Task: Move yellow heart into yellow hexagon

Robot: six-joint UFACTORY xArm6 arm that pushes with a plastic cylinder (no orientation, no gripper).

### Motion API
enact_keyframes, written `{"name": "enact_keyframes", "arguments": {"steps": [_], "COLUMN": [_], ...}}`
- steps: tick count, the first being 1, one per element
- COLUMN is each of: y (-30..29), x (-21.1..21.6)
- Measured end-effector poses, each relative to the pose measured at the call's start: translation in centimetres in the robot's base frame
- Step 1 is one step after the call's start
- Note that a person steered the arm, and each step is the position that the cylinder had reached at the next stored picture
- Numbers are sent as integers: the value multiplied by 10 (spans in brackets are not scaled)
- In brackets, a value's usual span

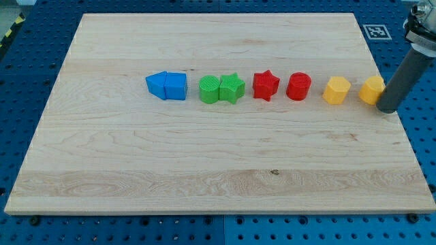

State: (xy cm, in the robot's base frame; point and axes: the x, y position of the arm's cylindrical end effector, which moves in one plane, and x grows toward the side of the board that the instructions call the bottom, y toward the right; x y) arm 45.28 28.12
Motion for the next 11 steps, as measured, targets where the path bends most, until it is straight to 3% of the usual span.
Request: {"name": "enact_keyframes", "arguments": {"steps": [2, 5, 11], "y": [60, 7, 7], "x": [-41, -56, -56]}}
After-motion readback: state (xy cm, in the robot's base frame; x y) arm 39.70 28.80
